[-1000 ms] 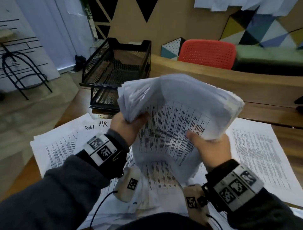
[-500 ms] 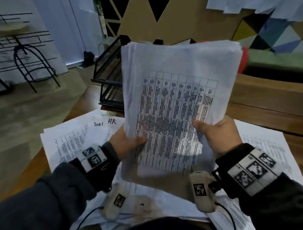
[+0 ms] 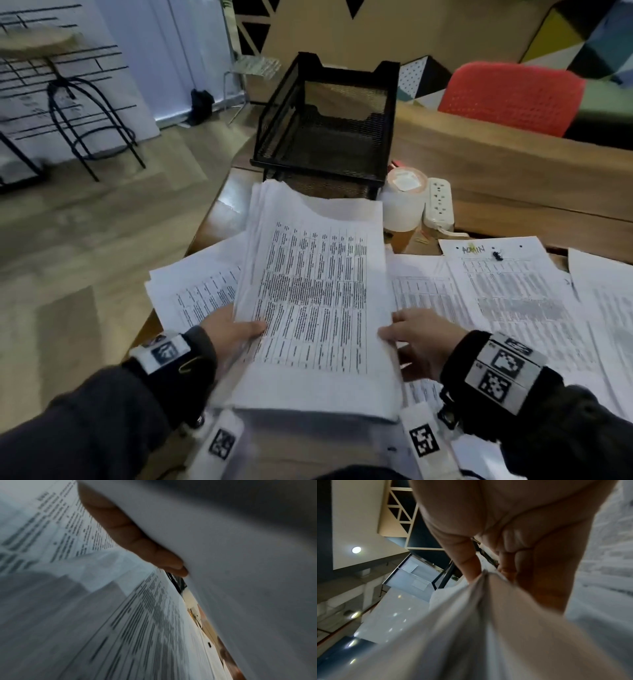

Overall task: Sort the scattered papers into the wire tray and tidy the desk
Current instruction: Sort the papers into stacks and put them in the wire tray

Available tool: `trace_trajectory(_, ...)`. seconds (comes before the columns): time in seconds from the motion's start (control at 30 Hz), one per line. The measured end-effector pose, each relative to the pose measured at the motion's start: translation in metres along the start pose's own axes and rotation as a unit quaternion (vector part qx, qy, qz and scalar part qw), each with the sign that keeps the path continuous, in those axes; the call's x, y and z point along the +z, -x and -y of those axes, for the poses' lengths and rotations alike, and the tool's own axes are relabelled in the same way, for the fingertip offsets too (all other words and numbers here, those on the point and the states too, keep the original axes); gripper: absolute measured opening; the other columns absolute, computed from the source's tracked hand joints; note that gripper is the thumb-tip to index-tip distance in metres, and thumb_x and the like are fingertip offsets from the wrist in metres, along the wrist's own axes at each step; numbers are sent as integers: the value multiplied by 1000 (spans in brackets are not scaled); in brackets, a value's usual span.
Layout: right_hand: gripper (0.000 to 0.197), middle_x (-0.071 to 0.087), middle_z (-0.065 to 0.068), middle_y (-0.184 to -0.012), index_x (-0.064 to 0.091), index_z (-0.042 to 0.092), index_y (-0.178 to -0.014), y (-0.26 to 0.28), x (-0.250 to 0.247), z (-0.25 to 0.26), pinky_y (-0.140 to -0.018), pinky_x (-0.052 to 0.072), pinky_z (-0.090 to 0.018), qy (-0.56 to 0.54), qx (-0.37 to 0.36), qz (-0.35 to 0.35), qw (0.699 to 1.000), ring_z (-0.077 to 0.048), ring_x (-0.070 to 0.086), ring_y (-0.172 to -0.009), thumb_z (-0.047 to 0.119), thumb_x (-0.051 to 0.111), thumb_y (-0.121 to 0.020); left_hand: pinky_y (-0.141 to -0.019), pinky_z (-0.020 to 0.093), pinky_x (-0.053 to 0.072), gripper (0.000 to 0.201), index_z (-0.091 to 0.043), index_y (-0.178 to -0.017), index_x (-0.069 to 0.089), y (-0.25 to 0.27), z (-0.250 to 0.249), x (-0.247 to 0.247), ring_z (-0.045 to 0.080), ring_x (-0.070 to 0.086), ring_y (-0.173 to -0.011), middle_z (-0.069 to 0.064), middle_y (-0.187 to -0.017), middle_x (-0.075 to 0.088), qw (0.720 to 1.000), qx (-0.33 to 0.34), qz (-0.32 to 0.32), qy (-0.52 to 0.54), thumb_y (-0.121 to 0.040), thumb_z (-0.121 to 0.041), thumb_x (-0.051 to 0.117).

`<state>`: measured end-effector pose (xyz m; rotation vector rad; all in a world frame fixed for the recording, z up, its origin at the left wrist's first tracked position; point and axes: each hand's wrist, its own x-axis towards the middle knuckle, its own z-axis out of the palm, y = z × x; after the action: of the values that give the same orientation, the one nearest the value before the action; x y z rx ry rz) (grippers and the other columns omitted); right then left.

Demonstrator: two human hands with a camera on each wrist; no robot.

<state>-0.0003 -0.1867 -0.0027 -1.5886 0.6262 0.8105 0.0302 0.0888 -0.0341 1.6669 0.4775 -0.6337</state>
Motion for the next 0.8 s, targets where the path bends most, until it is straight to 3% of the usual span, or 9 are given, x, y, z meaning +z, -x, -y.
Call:
trace_trajectory(0.13,17,64,-23,-98,54,0,-104,-19,21,8,-82,49,-64,9,-6,-75,997,-46,64,-95,11,53,-92,-100,50,43,30,1,-107,64,-43,-18,-10,37,63,-102,20,-111,67,1000,-3,13,22,-77,1,66)
trace_trajectory(0.27,23,62,-21,-107,53,1,-107,-47,24,31,-59,52,-36,124,-67,-171,975,-39,63,-96,15,52,-89,-101,43,41,30,1,-116,57,-63,-47,-16,36,57,-111,19,-121,60,998,-3,60,20,-86,2,54)
trace_trajectory(0.33,26,62,-19,-111,55,-1,-109,-56,21,42,-67,50,-32,188,-74,-202,958,-34,61,-100,15,50,-90,-101,49,42,34,5,-121,53,-69,-57,-22,38,57,-107,22,-121,58,997,-1,73,11,-88,1,51)
trace_trajectory(0.4,26,61,-19,-117,56,-3,-110,-61,19,49,-79,43,-28,220,-57,-206,952,-31,57,-106,14,49,-92,-87,43,51,33,6,-122,51,-70,-56,-26,36,59,-95,25,-119,58,997,-10,72,11,-89,4,45)
trace_trajectory(0.5,23,61,-19,-119,57,-2,-110,-66,16,47,-75,34,-22,215,-40,-207,954,-27,55,-100,12,49,-93,-63,27,57,32,5,-121,49,-69,-47,-29,28,63,-82,21,-109,64,996,-18,89,12,-91,6,39)
trace_trajectory(0.57,28,61,-17,-120,57,-2,-116,-71,15,46,-77,37,-24,194,-46,-216,956,-25,55,-97,12,50,-94,-51,25,57,24,-1,-113,55,-64,-54,-29,19,67,-62,9,-86,70,995,-19,99,24,-92,2,42)
trace_trajectory(0.63,31,61,-17,-122,56,-2,-120,-76,13,53,-82,42,-28,162,-54,-230,958,-28,58,-102,13,50,-94,-39,23,53,20,-14,-108,55,-63,-68,-28,10,62,-44,3,-78,66,993,-23,111,12,-93,-4,46)
trace_trajectory(0.7,30,61,-15,-120,56,1,-120,-81,8,64,-80,43,-25,132,-68,-242,959,-28,59,-102,15,51,-94,-33,19,47,30,-19,-117,48,-66,-83,-25,8,57,-41,4,-86,59,994,-7,111,-10,-92,-2,46)
trace_trajectory(0.8,18,64,-11,-108,60,9,-103,-85,7,84,-68,50,-30,45,-80,-236,967,-24,61,-84,22,51,-94,-32,20,46,46,-19,-129,38,-81,-102,-22,20,56,-63,13,-112,52,998,27,59,-19,-90,5,46)
